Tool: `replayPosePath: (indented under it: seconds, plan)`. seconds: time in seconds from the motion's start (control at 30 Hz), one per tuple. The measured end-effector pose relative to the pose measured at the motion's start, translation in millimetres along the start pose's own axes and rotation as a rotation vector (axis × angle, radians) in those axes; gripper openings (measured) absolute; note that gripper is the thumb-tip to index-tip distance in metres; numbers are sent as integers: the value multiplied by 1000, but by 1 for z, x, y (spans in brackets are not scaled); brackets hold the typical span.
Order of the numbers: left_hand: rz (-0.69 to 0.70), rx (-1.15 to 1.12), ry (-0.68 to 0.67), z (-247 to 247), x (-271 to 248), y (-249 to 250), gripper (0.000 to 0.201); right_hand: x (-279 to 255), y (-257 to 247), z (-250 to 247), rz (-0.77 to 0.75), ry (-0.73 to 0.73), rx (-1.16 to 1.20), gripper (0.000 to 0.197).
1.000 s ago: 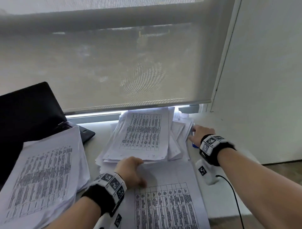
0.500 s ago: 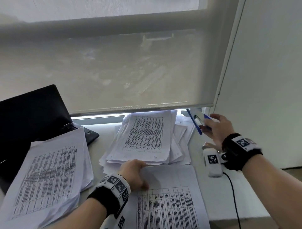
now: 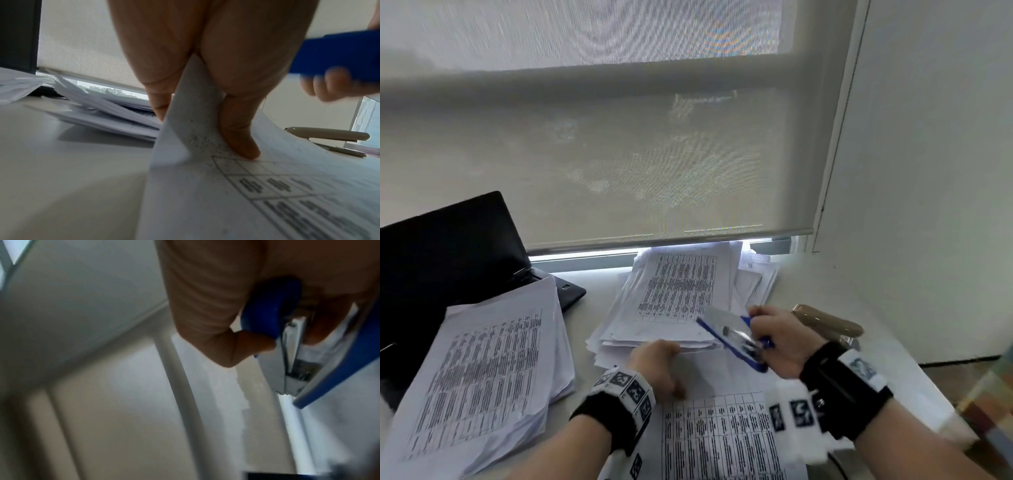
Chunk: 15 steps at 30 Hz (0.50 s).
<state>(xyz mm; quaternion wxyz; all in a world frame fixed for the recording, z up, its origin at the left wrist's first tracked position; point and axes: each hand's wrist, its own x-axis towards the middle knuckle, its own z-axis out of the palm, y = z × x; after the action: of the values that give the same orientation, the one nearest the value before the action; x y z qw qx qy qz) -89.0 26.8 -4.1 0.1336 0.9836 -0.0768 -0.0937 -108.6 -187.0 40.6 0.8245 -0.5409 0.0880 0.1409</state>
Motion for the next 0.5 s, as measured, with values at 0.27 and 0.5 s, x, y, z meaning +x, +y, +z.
replayPosePath:
  seconds: [0.27,0.5]
  plan:
    - [16,95,-30,-2,1,7,46,0,33,-3,-20,68,-1047,67]
    - [-1,90,-40,-1,1,7,45,23,38,8,157,172,-1431,48]
